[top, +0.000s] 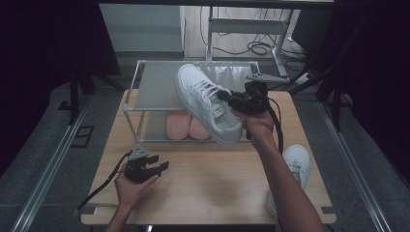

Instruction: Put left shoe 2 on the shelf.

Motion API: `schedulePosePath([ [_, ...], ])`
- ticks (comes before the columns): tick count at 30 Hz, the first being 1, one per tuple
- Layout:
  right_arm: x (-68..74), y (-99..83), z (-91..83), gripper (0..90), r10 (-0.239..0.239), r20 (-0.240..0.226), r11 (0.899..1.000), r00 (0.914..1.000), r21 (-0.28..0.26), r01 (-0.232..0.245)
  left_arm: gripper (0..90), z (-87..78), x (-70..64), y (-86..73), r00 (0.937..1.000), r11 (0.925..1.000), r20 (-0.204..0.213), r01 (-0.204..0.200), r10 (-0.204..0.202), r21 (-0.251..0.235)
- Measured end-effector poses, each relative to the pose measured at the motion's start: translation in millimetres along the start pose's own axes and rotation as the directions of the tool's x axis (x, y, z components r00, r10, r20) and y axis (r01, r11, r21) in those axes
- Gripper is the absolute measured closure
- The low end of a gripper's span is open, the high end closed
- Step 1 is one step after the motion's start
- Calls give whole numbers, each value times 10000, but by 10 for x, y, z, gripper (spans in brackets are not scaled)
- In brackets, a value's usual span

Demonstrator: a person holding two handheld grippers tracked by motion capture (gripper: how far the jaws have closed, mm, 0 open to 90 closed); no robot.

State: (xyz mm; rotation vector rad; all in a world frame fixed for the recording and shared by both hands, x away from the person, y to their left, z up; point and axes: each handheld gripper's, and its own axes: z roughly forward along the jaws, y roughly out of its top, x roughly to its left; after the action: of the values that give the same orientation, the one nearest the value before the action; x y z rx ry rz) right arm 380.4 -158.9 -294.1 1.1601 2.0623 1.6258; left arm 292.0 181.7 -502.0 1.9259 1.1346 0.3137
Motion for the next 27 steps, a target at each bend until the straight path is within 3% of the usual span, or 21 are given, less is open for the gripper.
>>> schedulePosePath([
  [16,-241,271,331,800,888,987,9958,9911,110,-904,464,14,-3,-2,10000,10000,0,89,-89,5],
  [27,-230,415,561,800,1130,1452,9931,9829,146,-1163,464,3,9,3,10000,10000,-39,18,-18,-35],
])
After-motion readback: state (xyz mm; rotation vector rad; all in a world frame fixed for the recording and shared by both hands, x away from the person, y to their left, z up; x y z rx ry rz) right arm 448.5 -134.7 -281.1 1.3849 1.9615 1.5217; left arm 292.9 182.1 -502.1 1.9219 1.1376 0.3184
